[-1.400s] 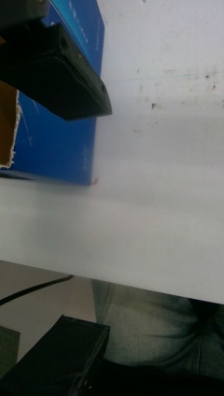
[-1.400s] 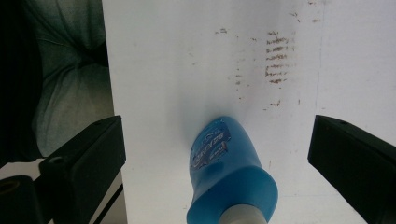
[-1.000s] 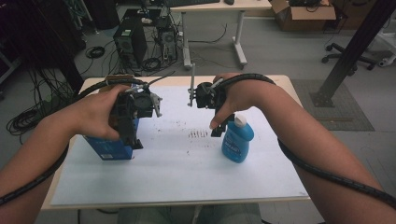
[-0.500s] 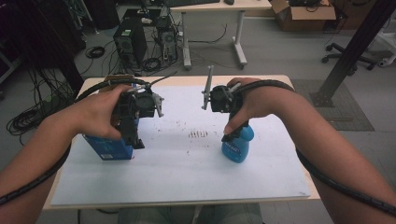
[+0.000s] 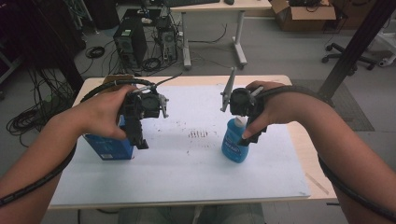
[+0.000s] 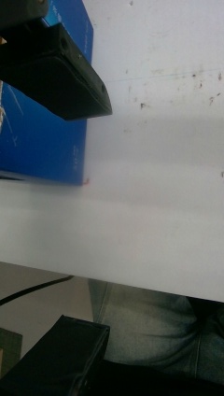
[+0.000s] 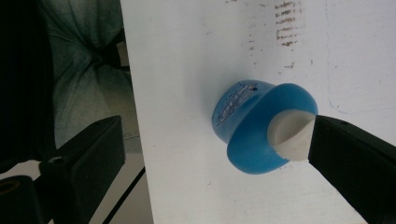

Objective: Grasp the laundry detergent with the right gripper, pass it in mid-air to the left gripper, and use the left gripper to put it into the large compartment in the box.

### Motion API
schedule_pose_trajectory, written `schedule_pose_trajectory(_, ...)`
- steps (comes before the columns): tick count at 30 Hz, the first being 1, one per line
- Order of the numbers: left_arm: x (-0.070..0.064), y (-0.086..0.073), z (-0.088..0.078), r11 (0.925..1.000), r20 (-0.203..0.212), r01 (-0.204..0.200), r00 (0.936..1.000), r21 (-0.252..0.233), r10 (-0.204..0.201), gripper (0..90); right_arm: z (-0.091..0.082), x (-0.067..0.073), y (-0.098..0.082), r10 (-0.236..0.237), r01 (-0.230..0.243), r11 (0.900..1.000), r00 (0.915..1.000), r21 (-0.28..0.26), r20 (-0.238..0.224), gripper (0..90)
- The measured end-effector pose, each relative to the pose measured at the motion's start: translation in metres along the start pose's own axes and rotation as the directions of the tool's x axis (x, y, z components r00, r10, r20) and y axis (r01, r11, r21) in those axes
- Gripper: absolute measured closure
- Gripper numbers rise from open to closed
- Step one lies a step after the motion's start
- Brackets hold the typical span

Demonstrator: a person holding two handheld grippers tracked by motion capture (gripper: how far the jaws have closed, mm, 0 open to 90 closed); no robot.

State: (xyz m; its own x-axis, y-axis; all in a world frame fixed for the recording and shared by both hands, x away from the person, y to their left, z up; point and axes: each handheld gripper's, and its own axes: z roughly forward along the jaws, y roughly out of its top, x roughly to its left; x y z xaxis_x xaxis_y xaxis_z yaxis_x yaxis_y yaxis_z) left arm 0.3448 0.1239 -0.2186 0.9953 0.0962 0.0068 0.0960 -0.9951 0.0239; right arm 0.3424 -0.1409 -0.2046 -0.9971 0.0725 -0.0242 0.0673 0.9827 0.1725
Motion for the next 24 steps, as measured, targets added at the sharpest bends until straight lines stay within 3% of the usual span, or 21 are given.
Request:
schedule_pose_trajectory(8,-0.003,0.001,-0.003,0.9999,-0.007,-0.008,0.9999,0.007,0.008,0.2,-0.002,0.002,-0.021,0.03,-0.029,0.999,0.9995,-0.037,0.01,4.2)
schedule_pose_trajectory(13,-0.004,-0.001,-0.004,1.0,-0.011,-0.003,0.9999,-0.002,0.003,0.2,-0.003,0.003,-0.04,0.066,-0.064,0.994,0.9977,-0.091,0.015,4.1)
schedule_pose_trajectory(24,-0.005,-0.002,-0.004,0.9999,-0.011,-0.008,0.9999,-0.008,0.007,0.2,0.009,0.006,-0.081,0.143,-0.139,0.973,0.9897,-0.183,0.007,4.1)
